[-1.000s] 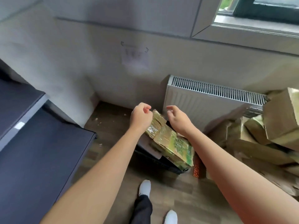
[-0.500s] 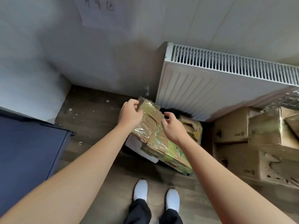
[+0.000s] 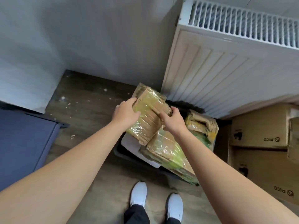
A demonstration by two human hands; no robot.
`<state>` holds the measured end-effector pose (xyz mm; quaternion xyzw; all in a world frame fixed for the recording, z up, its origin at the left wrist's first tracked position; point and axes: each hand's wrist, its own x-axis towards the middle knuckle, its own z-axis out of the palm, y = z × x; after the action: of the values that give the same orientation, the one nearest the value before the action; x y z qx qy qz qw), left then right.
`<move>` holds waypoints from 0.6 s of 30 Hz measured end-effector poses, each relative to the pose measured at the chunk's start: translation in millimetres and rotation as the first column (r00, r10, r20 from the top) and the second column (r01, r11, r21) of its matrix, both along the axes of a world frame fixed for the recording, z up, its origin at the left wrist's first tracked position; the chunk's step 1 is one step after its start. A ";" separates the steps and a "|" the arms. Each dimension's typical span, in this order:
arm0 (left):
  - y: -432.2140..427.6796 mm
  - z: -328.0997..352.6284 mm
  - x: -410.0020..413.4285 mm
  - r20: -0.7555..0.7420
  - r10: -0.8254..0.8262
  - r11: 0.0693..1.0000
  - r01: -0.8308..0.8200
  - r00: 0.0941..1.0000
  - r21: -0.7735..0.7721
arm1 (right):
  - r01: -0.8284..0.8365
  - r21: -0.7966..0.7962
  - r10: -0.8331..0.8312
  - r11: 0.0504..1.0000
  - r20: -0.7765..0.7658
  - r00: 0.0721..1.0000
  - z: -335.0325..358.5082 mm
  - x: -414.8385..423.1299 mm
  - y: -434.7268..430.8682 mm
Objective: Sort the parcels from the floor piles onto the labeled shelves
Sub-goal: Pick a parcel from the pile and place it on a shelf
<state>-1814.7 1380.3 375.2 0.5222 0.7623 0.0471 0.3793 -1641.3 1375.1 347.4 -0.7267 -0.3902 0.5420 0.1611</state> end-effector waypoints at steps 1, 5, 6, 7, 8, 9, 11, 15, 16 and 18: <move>0.8 4.2 0.9 0.000 0.008 1.000 -0.008 1.000 0.017 | 0.017 0.018 -0.017 1.000 -0.015 1.000 4.3 2.4 2.5; 4.2 35.9 9.6 -0.017 0.039 0.995 -0.037 0.999 0.092 | 0.141 0.083 -0.132 0.987 -0.107 0.986 33.6 11.6 12.5; 3.5 46.9 12.1 -0.009 0.050 0.994 -0.048 0.999 0.100 | 0.162 0.093 -0.148 0.982 -0.139 0.979 44.1 13.5 13.2; 1.5 59.2 14.4 0.004 0.059 0.993 -0.059 0.998 0.102 | 0.167 0.106 -0.147 0.980 -0.171 0.974 56.6 15.1 12.6; -1.9 72.5 16.6 0.018 0.064 0.994 -0.065 0.998 0.091 | 0.162 0.118 -0.137 0.980 -0.193 0.972 69.9 16.7 10.4; -5.8 87.4 19.0 0.029 0.063 0.995 -0.065 0.998 0.078 | 0.158 0.123 -0.131 0.980 -0.202 0.971 84.9 18.3 7.8; -15.7 115.8 24.7 0.039 0.050 0.997 -0.052 0.998 0.057 | 0.166 0.140 -0.137 0.976 -0.193 0.971 114.4 22.3 1.7; -33.5 164.9 39.1 0.152 0.132 0.988 -0.143 0.980 0.066 | 0.184 0.250 -0.131 0.951 -0.215 0.968 181.3 31.9 -5.6; -37.2 176.5 42.8 0.210 0.174 0.978 -0.193 0.962 0.073 | 0.177 0.282 -0.119 0.943 -0.210 0.970 198.1 34.5 -6.1; -43.3 200.3 49.4 0.370 0.271 0.945 -0.319 0.889 0.076 | 0.149 0.341 -0.080 0.928 -0.208 0.975 229.3 40.6 -6.4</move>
<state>-1765.3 1337.0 575.5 0.4075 0.7470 0.2491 0.4625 -1600.6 1368.7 576.8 -0.6521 -0.4209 0.5192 0.3577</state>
